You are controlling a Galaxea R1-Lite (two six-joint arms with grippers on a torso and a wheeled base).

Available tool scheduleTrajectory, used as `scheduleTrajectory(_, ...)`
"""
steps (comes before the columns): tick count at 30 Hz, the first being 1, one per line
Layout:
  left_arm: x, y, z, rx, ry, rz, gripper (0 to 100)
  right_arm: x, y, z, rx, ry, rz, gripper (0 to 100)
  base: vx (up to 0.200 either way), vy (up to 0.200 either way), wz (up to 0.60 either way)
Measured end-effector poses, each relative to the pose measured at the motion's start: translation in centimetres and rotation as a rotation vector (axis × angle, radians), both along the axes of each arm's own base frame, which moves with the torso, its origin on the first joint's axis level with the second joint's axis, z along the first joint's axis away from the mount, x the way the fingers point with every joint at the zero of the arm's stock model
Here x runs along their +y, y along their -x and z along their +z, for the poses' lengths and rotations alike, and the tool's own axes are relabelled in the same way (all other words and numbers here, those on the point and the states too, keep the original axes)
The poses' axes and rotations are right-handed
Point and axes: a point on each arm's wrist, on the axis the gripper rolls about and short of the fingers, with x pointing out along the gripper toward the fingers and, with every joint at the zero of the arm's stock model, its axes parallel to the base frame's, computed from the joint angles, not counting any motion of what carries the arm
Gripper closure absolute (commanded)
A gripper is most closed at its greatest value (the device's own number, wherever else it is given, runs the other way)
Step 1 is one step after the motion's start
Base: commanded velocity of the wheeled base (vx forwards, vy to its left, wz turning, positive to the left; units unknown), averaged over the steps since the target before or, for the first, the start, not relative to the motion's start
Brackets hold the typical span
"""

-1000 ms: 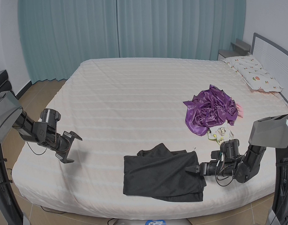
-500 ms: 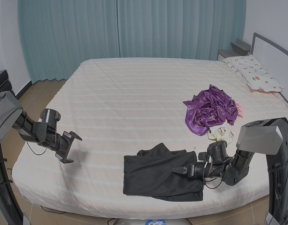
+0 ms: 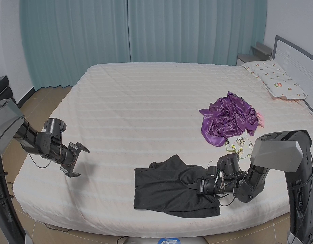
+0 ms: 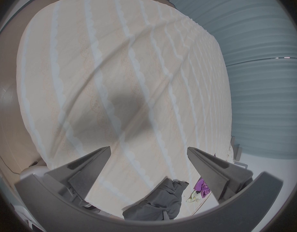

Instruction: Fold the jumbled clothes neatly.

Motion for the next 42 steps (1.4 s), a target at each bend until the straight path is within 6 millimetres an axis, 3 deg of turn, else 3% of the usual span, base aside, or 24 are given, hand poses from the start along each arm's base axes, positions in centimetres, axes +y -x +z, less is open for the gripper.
scheduleTrajectory(9, 0.0, 0.0, 0.0, 0.005, -0.001, 0.002, 0, -0.5, 0.1, 0.6, 0.002, -0.059, -0.055, 100, 0.000, 0.000, 0.00)
scheduleTrajectory(15, 0.0, 0.0, 0.0, 0.006, -0.001, 0.001, 0, -0.8, 0.1, 1.1, -0.007, -0.061, -0.062, 100, -0.200, 0.000, 0.00)
scheduleTrajectory(42, -0.2, 0.0, -0.1, 0.007, -0.001, -0.003, 0, -2.3, -0.7, 2.8, -0.077, -0.084, -0.092, 100, 0.000, 0.000, 0.00)
